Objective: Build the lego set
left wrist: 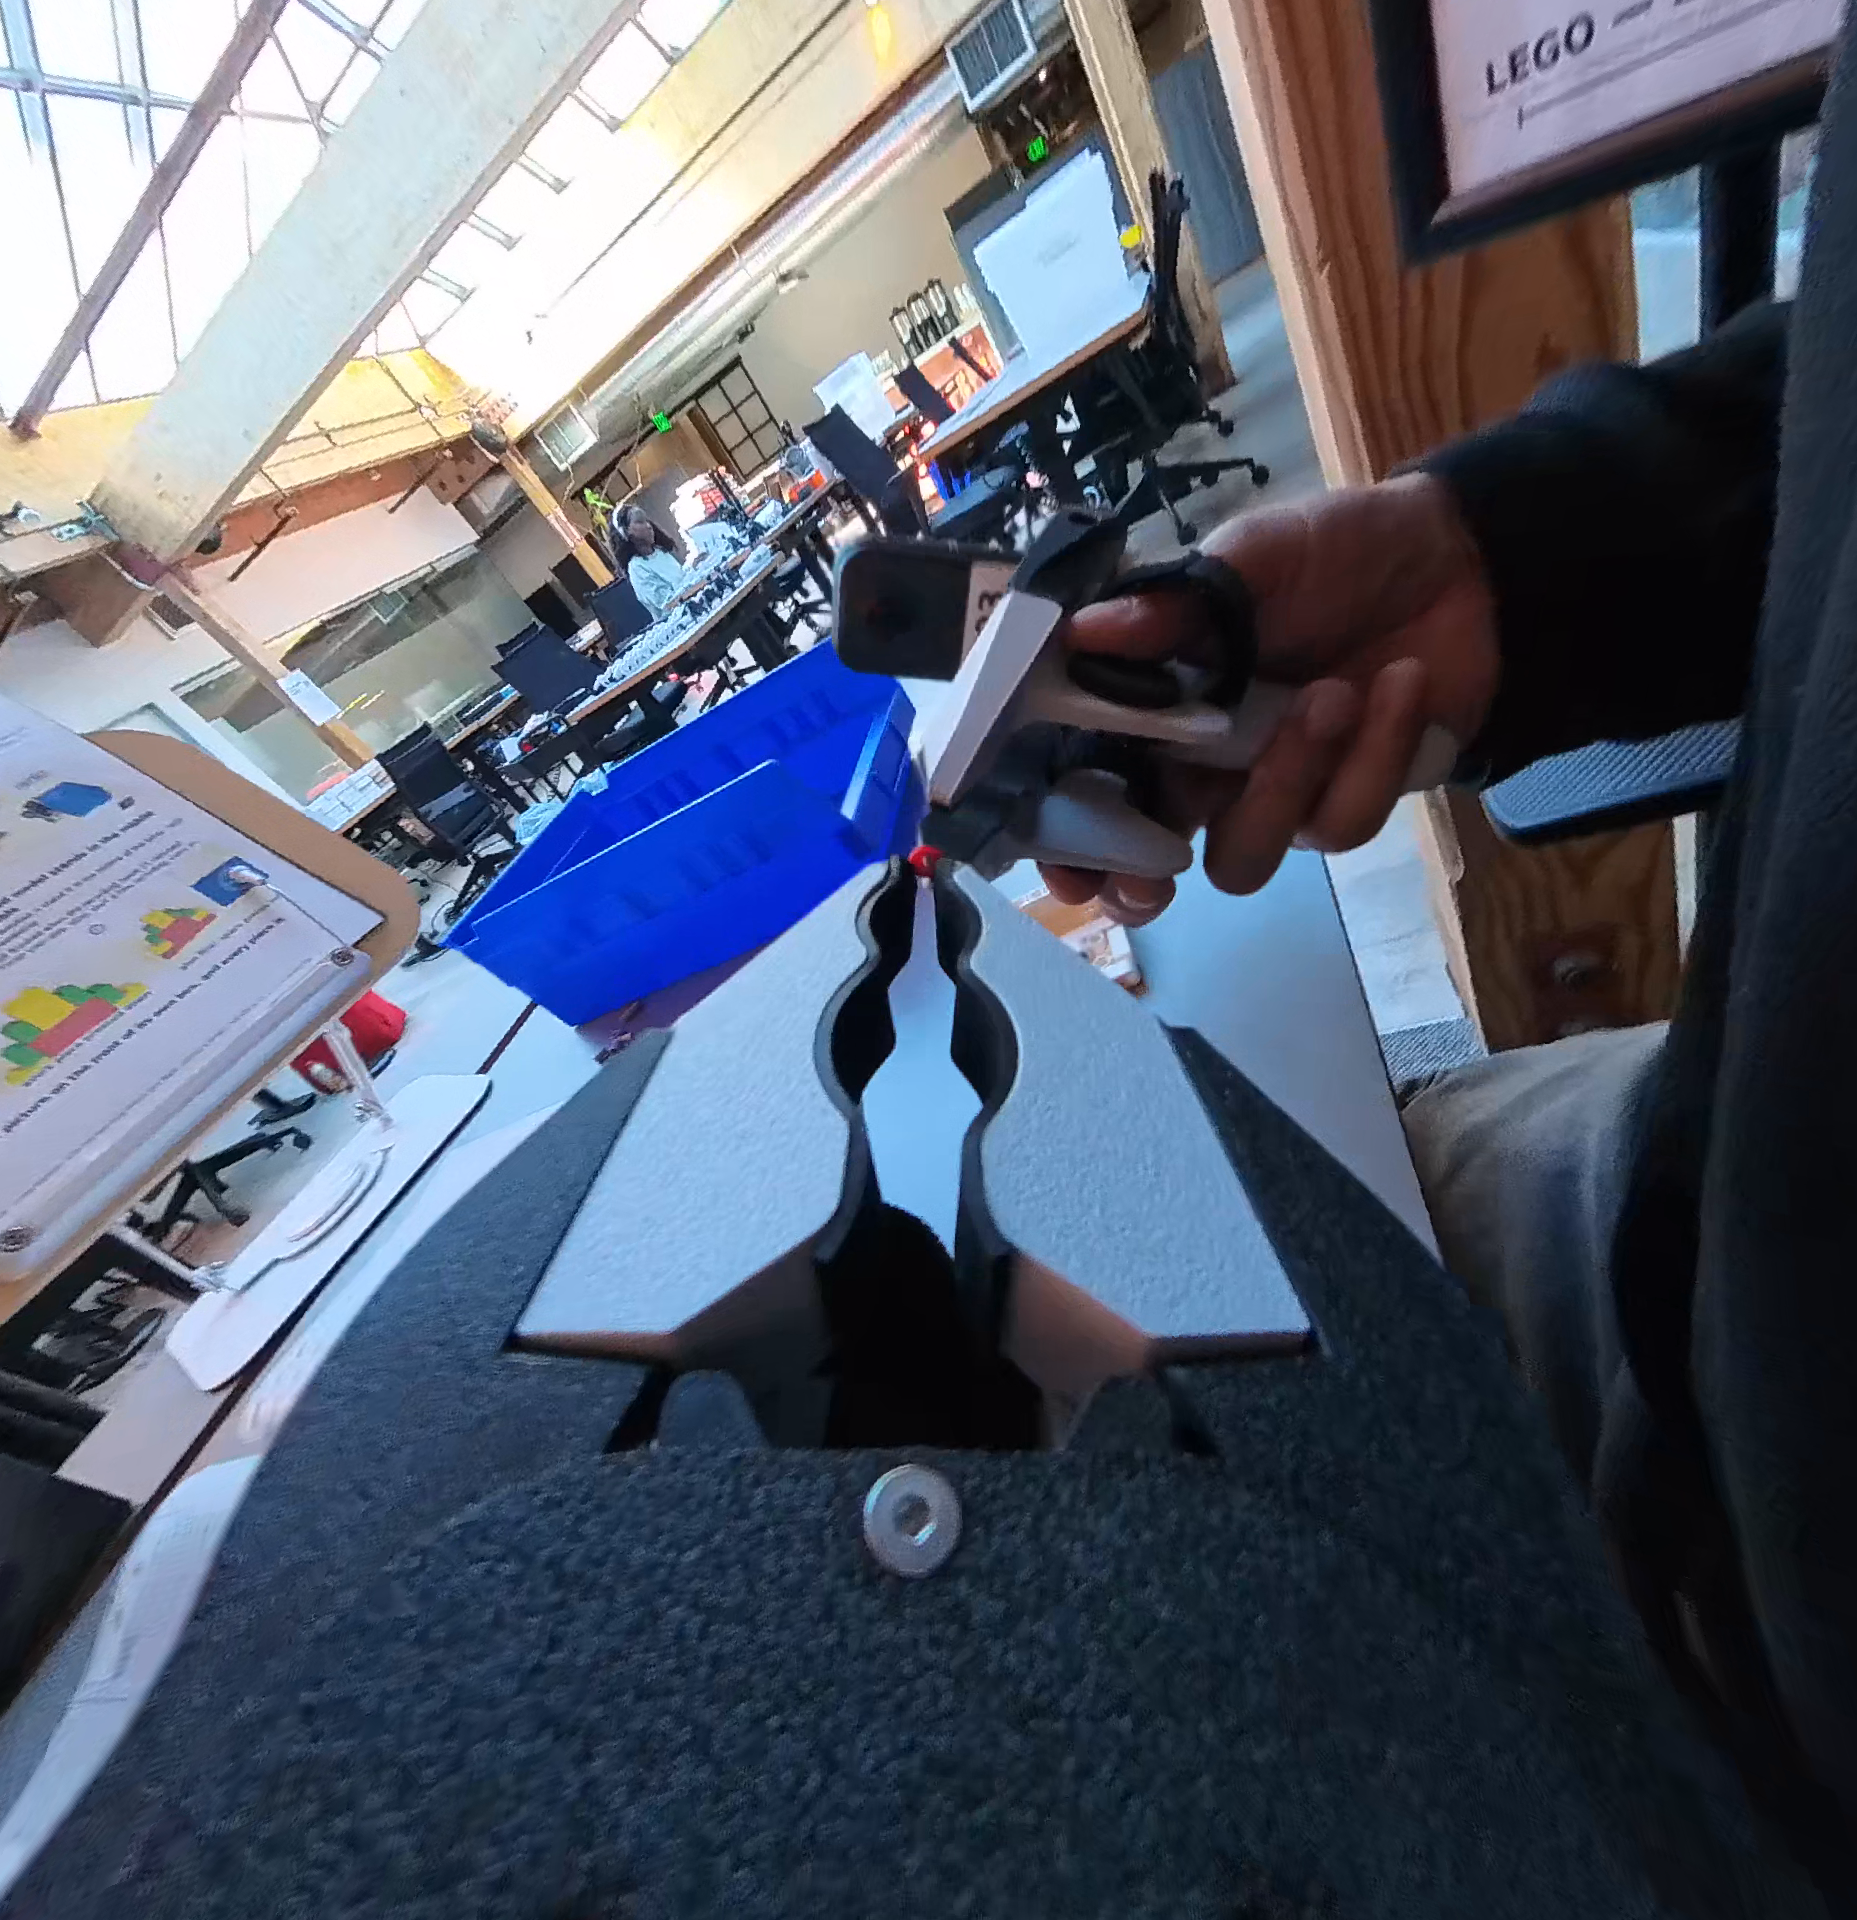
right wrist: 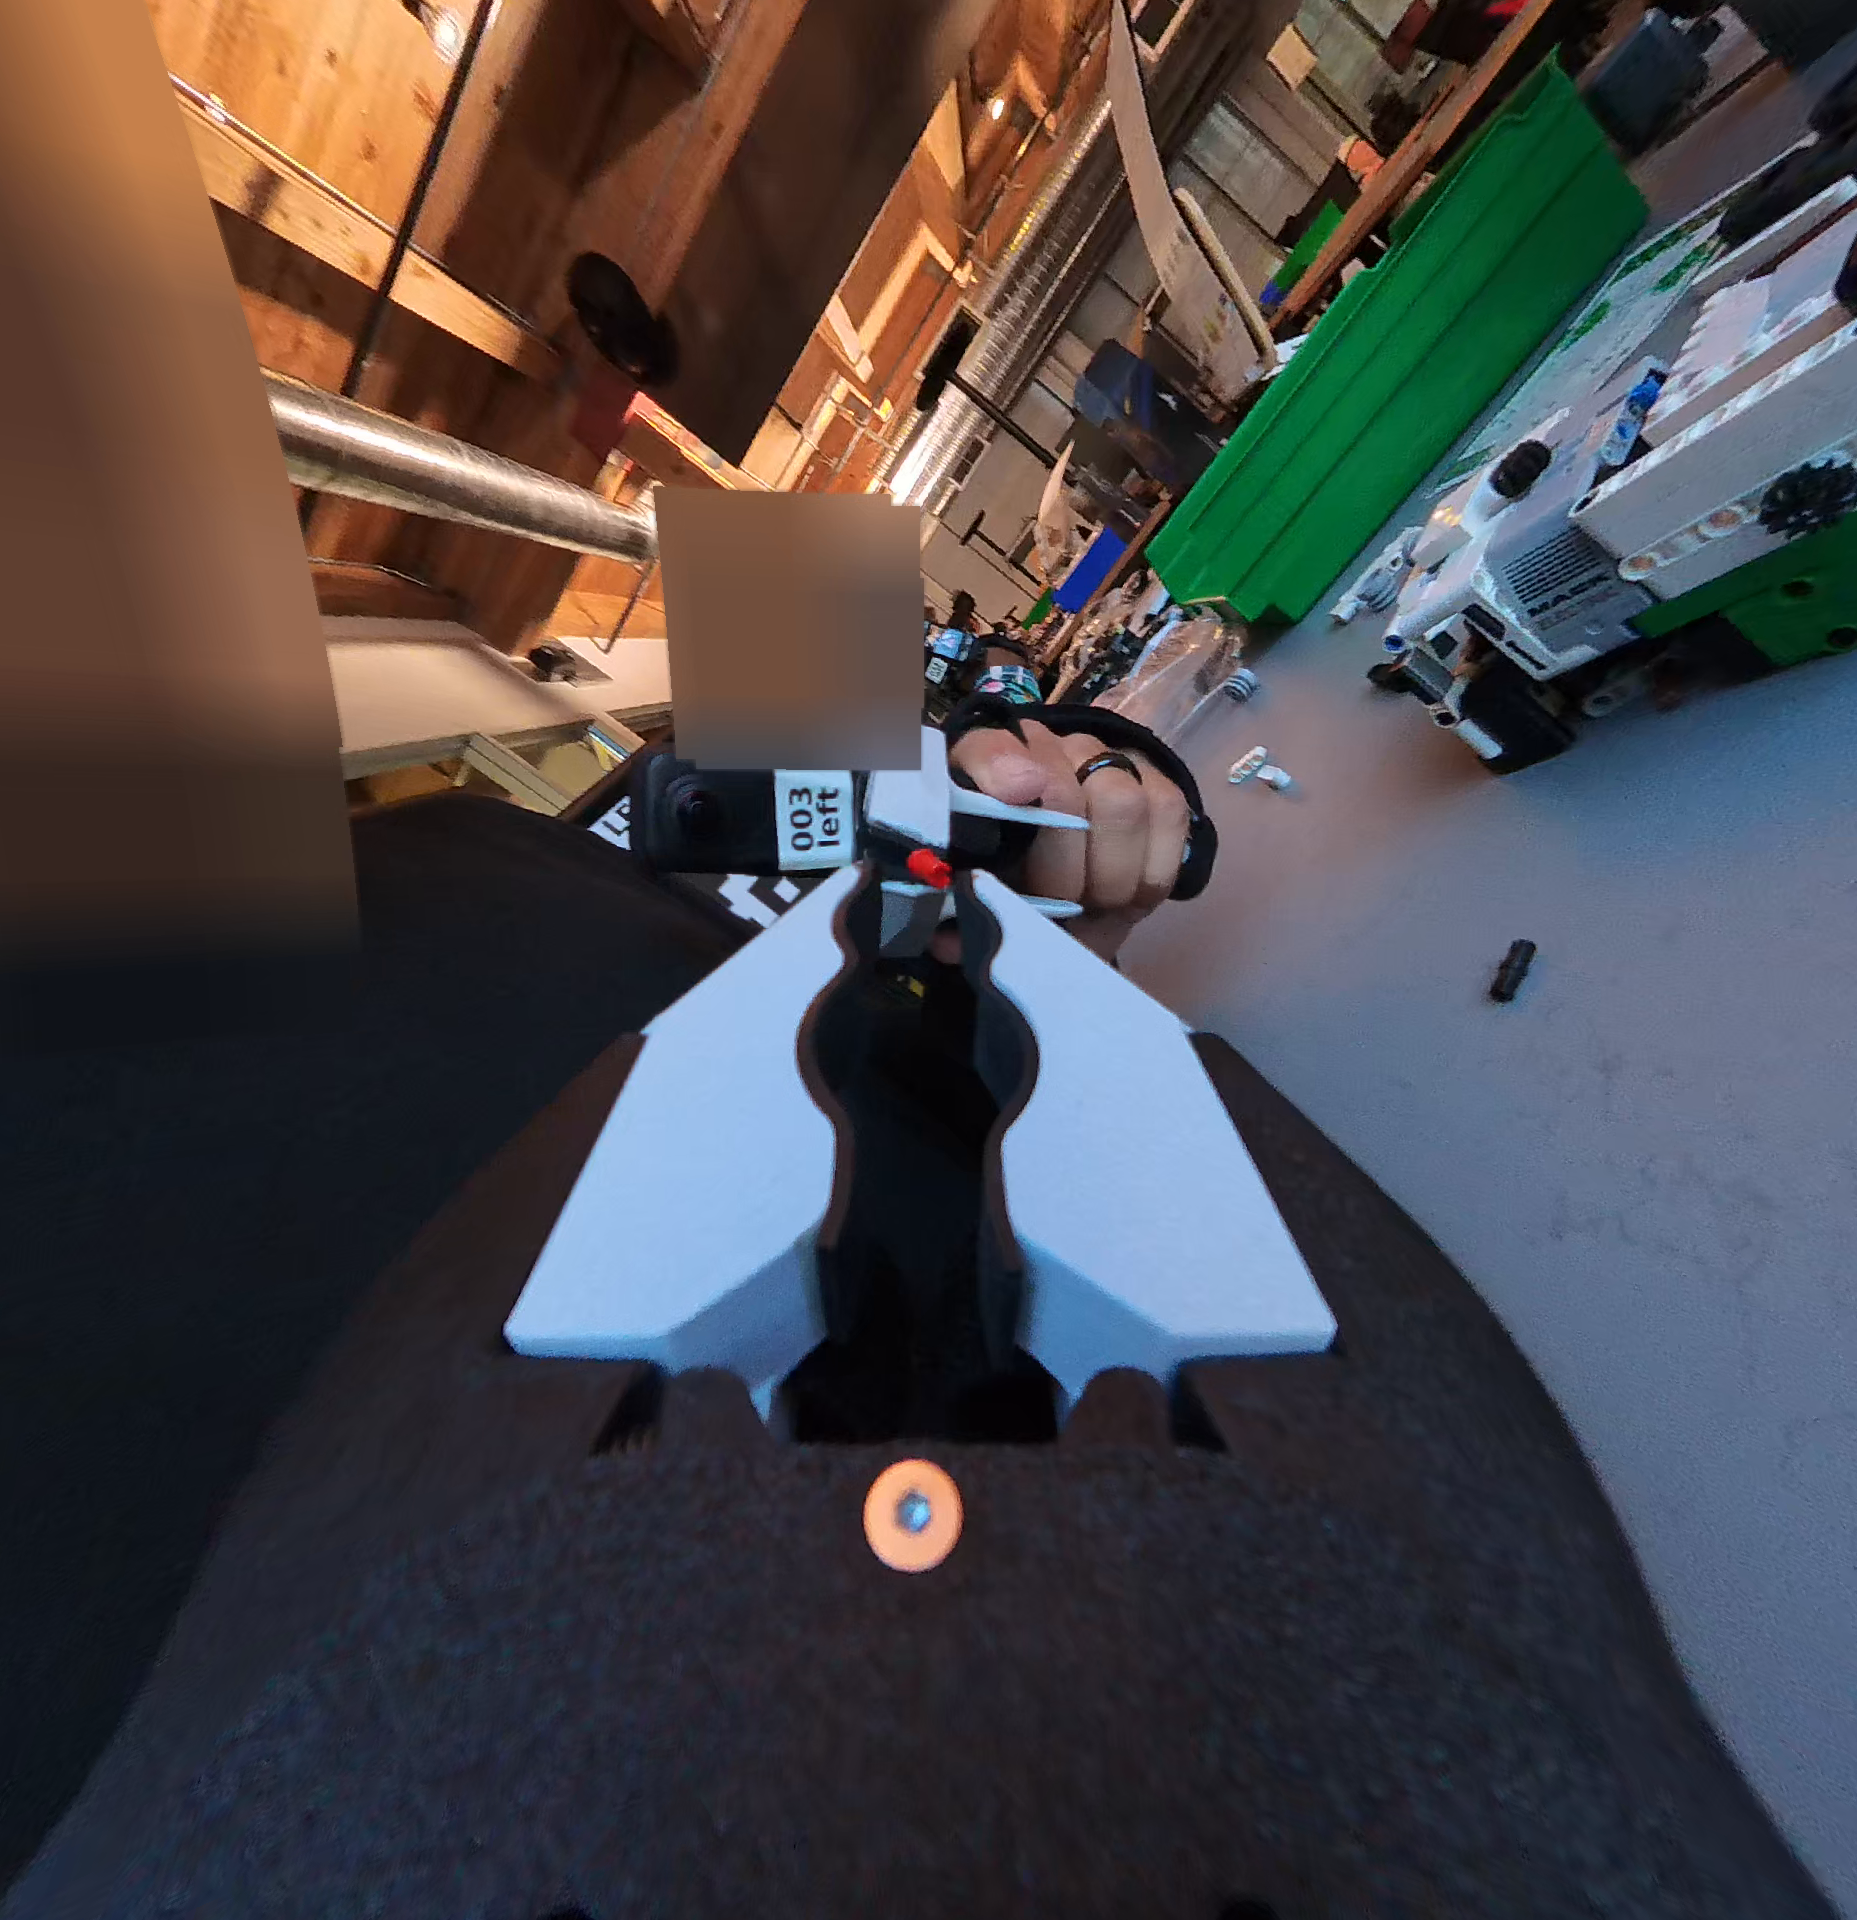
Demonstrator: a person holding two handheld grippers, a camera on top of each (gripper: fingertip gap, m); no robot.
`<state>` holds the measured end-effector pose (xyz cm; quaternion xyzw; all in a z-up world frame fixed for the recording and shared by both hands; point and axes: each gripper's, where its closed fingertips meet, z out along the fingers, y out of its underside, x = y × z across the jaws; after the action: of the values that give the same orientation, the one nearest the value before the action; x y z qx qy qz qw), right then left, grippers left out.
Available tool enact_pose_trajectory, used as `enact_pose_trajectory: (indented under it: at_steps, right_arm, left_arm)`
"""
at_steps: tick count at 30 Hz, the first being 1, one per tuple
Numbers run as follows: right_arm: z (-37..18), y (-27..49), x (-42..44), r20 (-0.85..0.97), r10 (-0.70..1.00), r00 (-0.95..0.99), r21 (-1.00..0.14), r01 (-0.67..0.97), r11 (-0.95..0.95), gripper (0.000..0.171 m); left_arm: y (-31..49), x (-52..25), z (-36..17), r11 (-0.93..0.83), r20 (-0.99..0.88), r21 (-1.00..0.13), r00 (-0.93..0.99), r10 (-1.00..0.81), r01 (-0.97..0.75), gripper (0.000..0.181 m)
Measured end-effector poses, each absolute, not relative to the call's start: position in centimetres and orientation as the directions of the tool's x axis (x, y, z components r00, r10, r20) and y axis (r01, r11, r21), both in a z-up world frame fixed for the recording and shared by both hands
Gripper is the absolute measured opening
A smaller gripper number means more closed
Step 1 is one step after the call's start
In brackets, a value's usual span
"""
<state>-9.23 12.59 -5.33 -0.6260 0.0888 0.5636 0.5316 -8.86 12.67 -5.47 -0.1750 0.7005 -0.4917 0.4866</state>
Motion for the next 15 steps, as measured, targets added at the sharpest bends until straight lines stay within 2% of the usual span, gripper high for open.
enact_pose_trajectory:
  at_steps: [5, 6, 15]
  right_arm:
    - [-5.1, 12.74, -9.47, -0.814, 0.518, 0.263, -0.514, -0.742, -0.431, 0.009]
    - [-5.22, 12.8, -9.52, -0.815, 0.518, 0.261, -0.512, -0.743, -0.431, 0.005]
    - [-5.77, 12.87, -9.83, -0.823, 0.512, 0.246, -0.505, -0.73, -0.461, 0.004]
  left_arm:
    - [12.5, -8.94, -5.37, 0.409, -0.478, -0.878, -0.479, -0.736, 0.248, 0.002]
    - [12.46, -8.99, -5.34, 0.404, -0.476, -0.88, -0.481, -0.736, 0.25, 0.002]
    - [12.3, -9.23, -5.59, 0.352, -0.423, -0.906, -0.523, -0.74, 0.236, 0.006]
